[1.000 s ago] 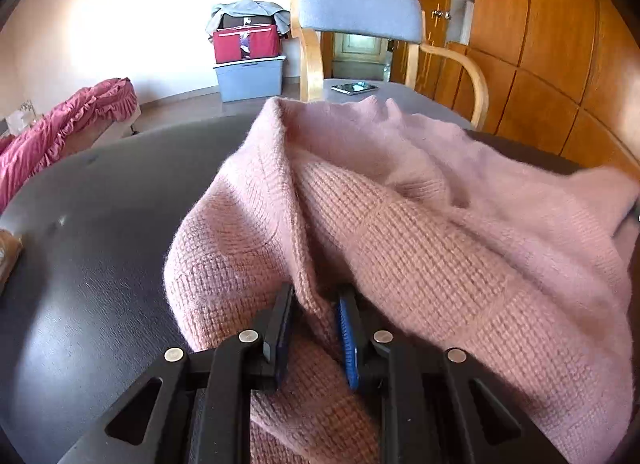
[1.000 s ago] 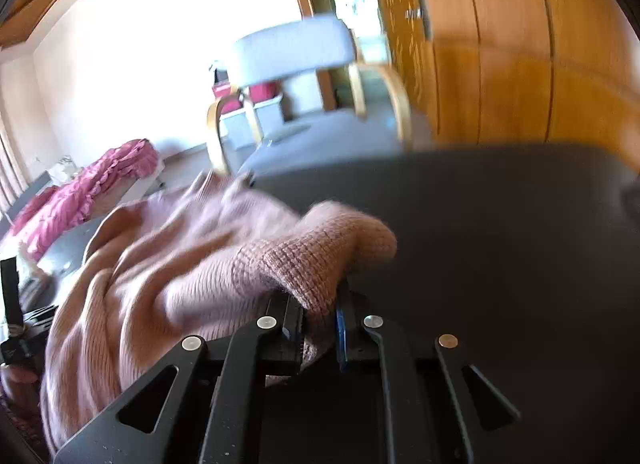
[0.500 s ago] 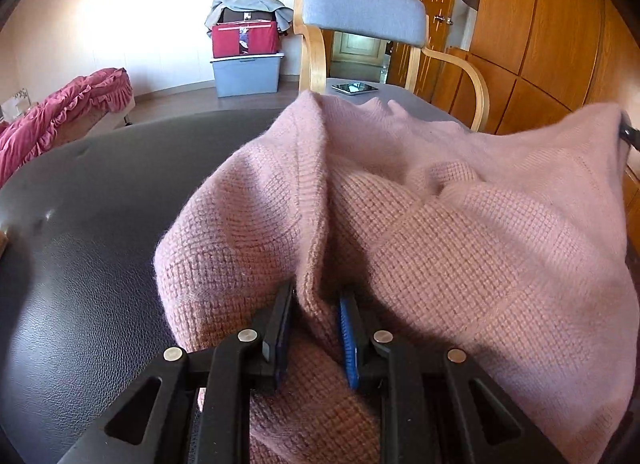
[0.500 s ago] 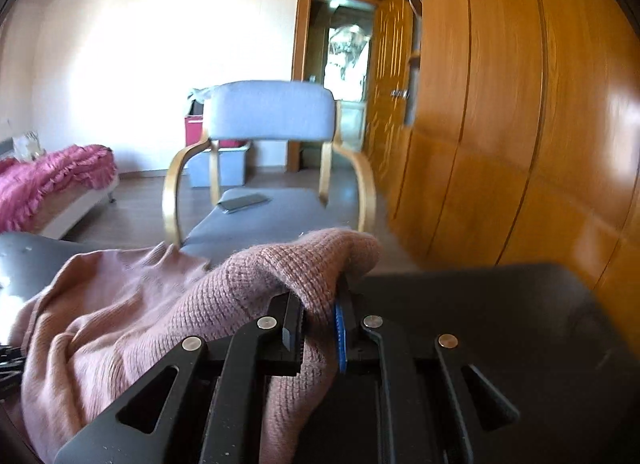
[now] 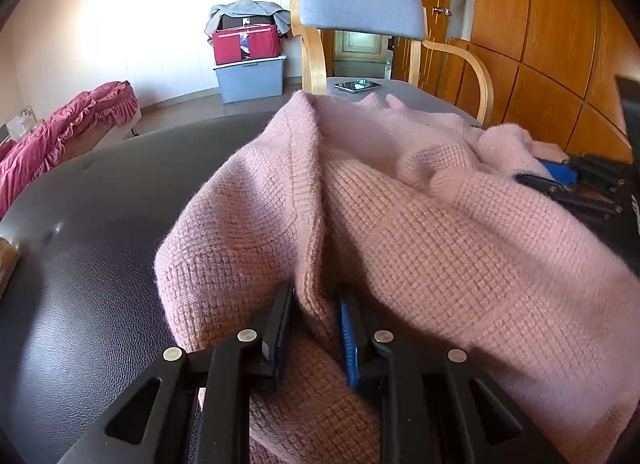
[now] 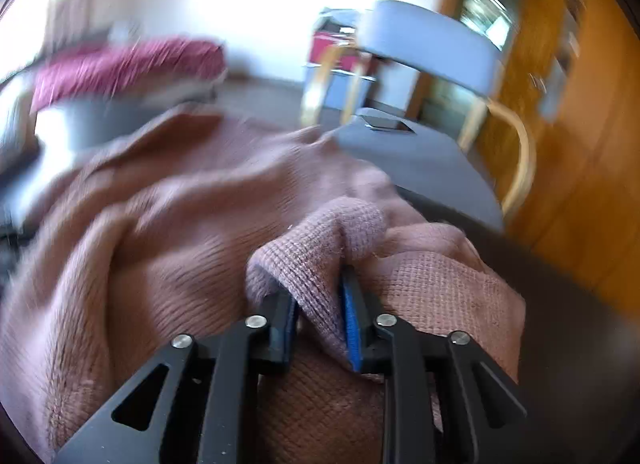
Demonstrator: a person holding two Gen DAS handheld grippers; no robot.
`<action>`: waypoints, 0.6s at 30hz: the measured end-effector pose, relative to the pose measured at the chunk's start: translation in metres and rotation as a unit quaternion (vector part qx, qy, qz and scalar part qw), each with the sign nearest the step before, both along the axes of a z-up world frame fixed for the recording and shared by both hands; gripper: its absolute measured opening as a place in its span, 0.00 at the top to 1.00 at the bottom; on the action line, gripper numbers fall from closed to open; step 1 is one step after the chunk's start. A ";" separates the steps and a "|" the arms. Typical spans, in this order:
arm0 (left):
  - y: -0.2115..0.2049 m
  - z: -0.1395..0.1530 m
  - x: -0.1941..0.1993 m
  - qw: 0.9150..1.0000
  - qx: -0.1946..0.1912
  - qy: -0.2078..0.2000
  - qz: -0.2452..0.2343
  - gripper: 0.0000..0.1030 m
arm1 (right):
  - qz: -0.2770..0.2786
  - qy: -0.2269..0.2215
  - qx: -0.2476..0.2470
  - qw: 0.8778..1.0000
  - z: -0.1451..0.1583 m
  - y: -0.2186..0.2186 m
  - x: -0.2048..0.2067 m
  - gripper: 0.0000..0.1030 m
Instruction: Fold clothes
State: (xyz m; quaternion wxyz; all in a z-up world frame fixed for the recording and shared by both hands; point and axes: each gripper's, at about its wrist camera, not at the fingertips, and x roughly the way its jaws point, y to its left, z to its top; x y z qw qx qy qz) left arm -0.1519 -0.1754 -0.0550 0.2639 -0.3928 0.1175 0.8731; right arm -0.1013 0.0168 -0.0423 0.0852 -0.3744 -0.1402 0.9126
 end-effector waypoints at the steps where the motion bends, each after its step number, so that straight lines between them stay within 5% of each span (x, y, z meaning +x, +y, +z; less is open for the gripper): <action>1: 0.001 0.000 0.000 1.000 -0.002 0.001 0.000 0.80 | 0.011 -0.006 0.030 0.999 0.001 -0.009 0.003 0.72; 5: 0.002 -0.001 0.001 1.000 -0.004 0.003 0.001 0.80 | 0.022 -0.013 0.071 0.997 0.014 -0.016 0.027 0.41; 9: 0.002 0.000 0.001 1.000 -0.005 0.003 0.001 0.80 | 0.001 0.044 0.015 0.999 0.039 0.007 0.076 0.33; 12: 0.002 -0.001 0.001 1.000 -0.006 0.005 0.001 0.80 | -0.051 0.098 -0.076 0.991 0.060 0.056 0.098 0.25; 14: 0.002 -0.001 0.001 1.000 -0.006 0.005 0.001 0.80 | -0.096 0.138 -0.148 0.975 0.069 0.093 0.113 0.23; 16: 0.002 -0.001 0.001 1.000 -0.007 0.006 0.001 0.80 | -0.164 0.174 -0.228 0.944 0.067 0.138 0.126 0.23; 18: 0.002 -0.001 0.002 1.000 -0.008 0.006 0.001 0.80 | -0.241 0.150 -0.281 0.917 0.050 0.180 0.125 0.23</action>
